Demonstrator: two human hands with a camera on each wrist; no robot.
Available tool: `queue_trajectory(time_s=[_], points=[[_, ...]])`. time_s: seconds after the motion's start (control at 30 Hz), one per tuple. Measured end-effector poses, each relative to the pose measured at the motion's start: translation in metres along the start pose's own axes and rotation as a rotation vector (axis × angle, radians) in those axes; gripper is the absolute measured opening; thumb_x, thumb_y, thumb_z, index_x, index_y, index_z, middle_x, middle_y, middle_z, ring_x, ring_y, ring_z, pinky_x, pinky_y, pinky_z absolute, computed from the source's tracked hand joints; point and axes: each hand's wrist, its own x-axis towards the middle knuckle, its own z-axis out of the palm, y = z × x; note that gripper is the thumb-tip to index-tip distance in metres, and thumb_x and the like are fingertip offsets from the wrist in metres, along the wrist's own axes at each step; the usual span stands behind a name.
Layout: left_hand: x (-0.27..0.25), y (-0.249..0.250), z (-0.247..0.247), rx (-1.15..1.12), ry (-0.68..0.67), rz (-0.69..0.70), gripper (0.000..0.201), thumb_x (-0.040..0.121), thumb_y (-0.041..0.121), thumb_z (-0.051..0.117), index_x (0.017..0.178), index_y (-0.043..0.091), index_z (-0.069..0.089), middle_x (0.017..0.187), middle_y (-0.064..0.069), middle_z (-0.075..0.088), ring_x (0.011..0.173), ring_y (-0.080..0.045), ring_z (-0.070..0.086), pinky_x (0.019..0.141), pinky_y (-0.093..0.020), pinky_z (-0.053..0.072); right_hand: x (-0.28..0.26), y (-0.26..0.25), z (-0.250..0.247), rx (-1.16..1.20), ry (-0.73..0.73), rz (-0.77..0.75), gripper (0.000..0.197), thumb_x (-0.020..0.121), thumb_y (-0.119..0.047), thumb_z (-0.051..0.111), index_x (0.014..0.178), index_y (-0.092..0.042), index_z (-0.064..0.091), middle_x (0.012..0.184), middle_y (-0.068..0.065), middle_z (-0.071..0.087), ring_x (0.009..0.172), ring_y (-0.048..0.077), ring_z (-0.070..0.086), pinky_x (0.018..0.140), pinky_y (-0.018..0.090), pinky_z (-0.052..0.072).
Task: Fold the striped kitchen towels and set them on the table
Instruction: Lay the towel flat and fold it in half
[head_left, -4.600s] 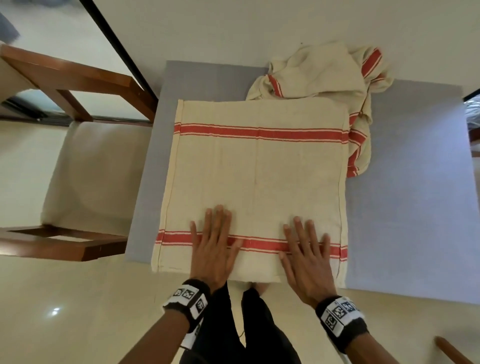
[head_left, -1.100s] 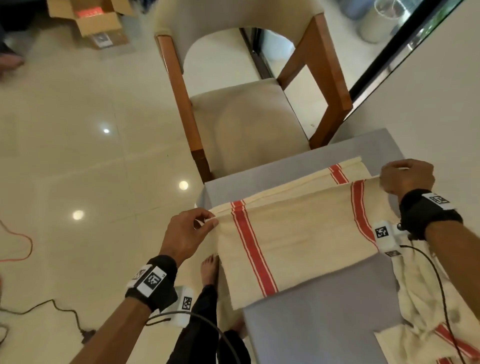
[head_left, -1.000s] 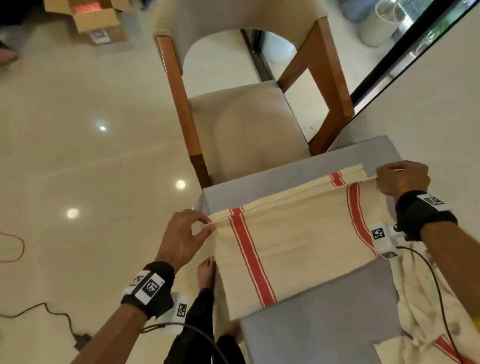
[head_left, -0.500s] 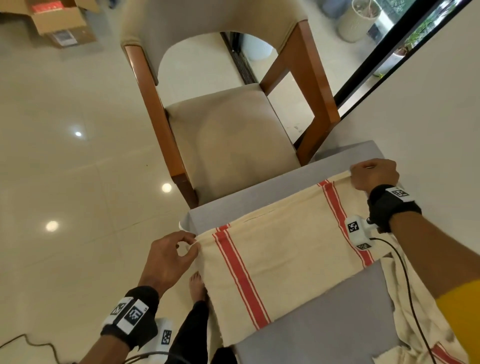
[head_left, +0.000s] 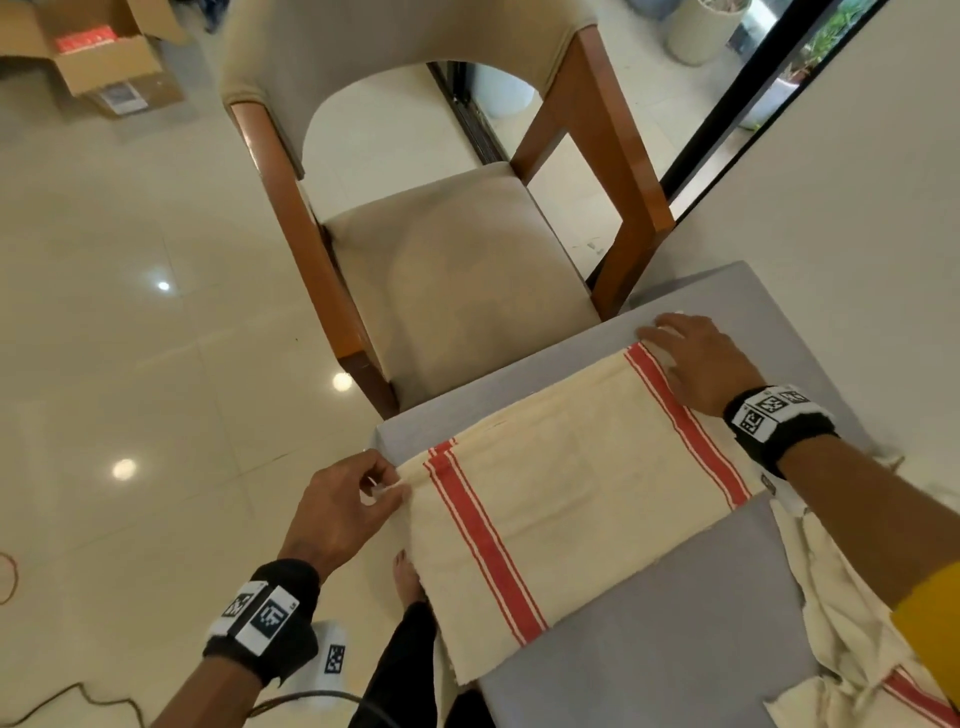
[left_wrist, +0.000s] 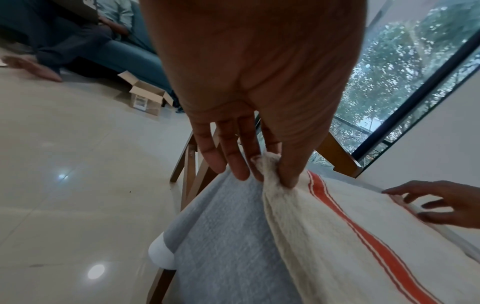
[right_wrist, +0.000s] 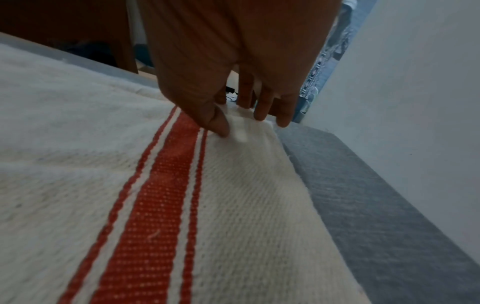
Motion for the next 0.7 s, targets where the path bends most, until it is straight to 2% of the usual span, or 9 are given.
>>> queue_trajectory(time_s=[0.07,0.13,0.2,0.27,0.4,0.5,0.57,0.63,0.7], points=[[0.003,0.001,-0.006,0.089,0.006,0.022,0.018,0.086,0.036,0.080,0.086,0.031,0.063,0.088,0.013,0.068,0.081,-0.008,0.062,0.070,-0.023,0.046,-0.002,0.005,0.000,-0.069,0.044,0.035,0.044,0.098,-0.032,0.062,0.140,-0.019,0.057,0.135,0.016,0.060,0.123,0.037,0.049,0.101,0.050,0.044],[0.010,0.002,-0.017,0.189,0.048,0.063,0.018,0.087,0.035,0.079,0.087,0.034,0.061,0.088,0.014,0.067,0.078,-0.007,0.061,0.067,-0.026,0.046,-0.007,0.012,-0.001,-0.145,0.043,0.044,0.030,0.096,-0.026,0.062,0.124,-0.017,0.063,0.116,0.014,0.064,0.111,0.036,0.051,0.088,0.044,0.041],[0.023,0.007,-0.028,0.302,0.075,0.098,0.018,0.089,0.035,0.076,0.088,0.037,0.059,0.090,0.014,0.067,0.078,-0.010,0.060,0.064,-0.028,0.045,-0.025,0.023,0.000,-0.181,0.007,0.067,0.028,0.090,-0.025,0.068,0.116,-0.014,0.067,0.113,0.014,0.062,0.111,0.038,0.049,0.079,0.042,0.035],[0.035,0.017,-0.038,0.399,0.099,0.140,0.016,0.090,0.035,0.075,0.089,0.036,0.060,0.091,0.012,0.068,0.079,-0.014,0.061,0.065,-0.033,0.049,-0.058,0.030,0.011,-0.115,0.016,0.057,0.031,0.082,-0.022,0.076,0.110,-0.010,0.070,0.113,0.016,0.061,0.110,0.042,0.049,0.078,0.043,0.036],[0.062,0.054,-0.053,0.449,0.090,0.251,0.018,0.088,0.025,0.077,0.091,0.032,0.061,0.089,0.003,0.071,0.081,-0.025,0.066,0.069,-0.040,0.054,-0.177,0.018,0.045,0.330,0.053,0.061,0.029,0.075,-0.013,0.078,0.102,-0.005,0.073,0.099,0.017,0.072,0.093,0.043,0.067,0.080,0.046,0.054],[0.085,0.078,-0.063,0.385,-0.046,0.354,0.025,0.087,0.016,0.081,0.087,0.029,0.060,0.082,0.001,0.072,0.077,-0.027,0.071,0.071,-0.043,0.059,-0.279,-0.016,0.057,0.759,0.048,0.144,0.029,0.080,-0.018,0.083,0.103,-0.030,0.070,0.098,-0.016,0.075,0.091,0.006,0.072,0.080,0.023,0.054],[0.093,0.106,-0.067,0.292,-0.224,0.341,0.020,0.088,0.012,0.080,0.085,0.023,0.064,0.077,0.003,0.073,0.071,-0.017,0.074,0.067,-0.035,0.063,-0.339,-0.046,0.059,1.000,0.035,0.302,0.033,0.082,-0.018,0.086,0.102,-0.037,0.068,0.099,-0.027,0.074,0.094,-0.008,0.069,0.078,0.010,0.050],[0.098,0.129,-0.076,0.297,-0.347,0.365,0.017,0.087,0.013,0.081,0.089,0.022,0.067,0.081,0.009,0.074,0.069,-0.005,0.071,0.065,-0.023,0.060,-0.387,-0.074,0.068,1.167,0.028,0.484,0.026,0.078,-0.022,0.089,0.095,-0.031,0.072,0.093,-0.020,0.075,0.087,-0.002,0.071,0.072,0.011,0.050],[0.095,0.154,-0.081,0.359,-0.405,0.421,0.021,0.084,0.021,0.083,0.096,0.030,0.068,0.089,0.015,0.075,0.077,-0.003,0.071,0.076,-0.032,0.060,-0.432,-0.098,0.074,1.282,0.075,0.636,0.025,0.075,-0.019,0.092,0.086,-0.029,0.072,0.083,-0.006,0.073,0.076,0.007,0.070,0.064,0.019,0.051]])
